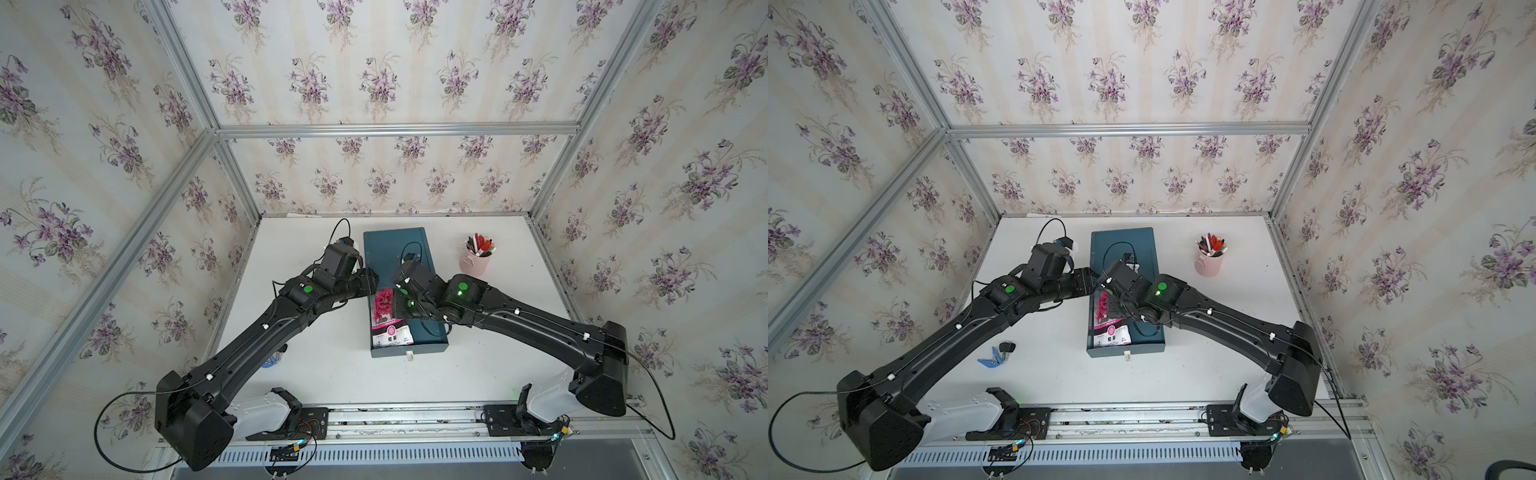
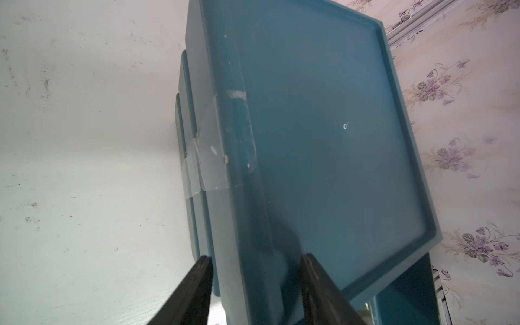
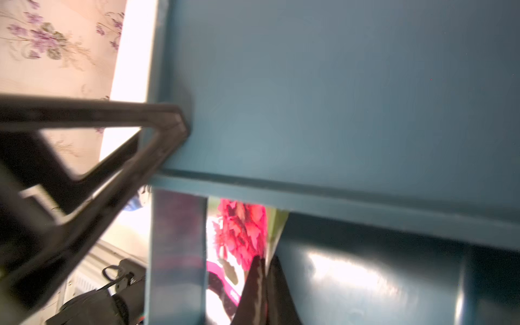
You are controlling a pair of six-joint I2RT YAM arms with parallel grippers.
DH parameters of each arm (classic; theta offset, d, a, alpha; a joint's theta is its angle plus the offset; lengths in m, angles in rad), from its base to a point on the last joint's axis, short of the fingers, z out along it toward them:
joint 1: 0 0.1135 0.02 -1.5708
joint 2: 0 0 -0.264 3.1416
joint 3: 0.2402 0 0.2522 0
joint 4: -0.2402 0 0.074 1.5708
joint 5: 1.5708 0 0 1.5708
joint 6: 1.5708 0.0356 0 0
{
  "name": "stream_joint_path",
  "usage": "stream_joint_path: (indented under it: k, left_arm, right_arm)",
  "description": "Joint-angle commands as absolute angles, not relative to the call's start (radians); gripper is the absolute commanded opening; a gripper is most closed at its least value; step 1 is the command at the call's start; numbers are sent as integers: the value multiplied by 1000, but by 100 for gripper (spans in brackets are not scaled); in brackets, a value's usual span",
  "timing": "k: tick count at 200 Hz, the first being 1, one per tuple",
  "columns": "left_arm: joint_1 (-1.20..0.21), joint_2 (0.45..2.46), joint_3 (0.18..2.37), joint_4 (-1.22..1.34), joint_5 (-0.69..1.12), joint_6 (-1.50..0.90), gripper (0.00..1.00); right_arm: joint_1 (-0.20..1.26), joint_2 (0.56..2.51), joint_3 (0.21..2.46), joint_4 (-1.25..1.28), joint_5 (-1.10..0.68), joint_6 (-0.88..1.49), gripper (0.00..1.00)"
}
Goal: Take the seed bags out of the drawer
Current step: Pick up the seed packet from the drawer.
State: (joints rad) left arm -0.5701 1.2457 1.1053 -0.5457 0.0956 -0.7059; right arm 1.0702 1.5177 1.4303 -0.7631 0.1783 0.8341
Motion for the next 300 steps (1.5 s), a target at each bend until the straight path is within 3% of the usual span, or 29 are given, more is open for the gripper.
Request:
stream_joint_path:
  k: [1,100,245,287,300]
  left_arm:
    - [-569,1258,1087,-736,38,-679,53]
    - [-568,1264,1073,-732,31,-680,51]
    - [-558,1265,1102,-752,24,-667,50]
    - [-556,1279,1110,-749,28,-666,50]
    - [-557,1280,1112,-748,29,-666,50]
  right_arm:
    - [1081,1494,1442,-773,195,843,0]
    - [1142,1478,1518,-838,326,847,0]
    - [1148,1380,1537,-850,318,828,0]
    - [1144,1286,1627,-984,497,840,0]
    - [1078,1264,1644,-1087,564,871,0]
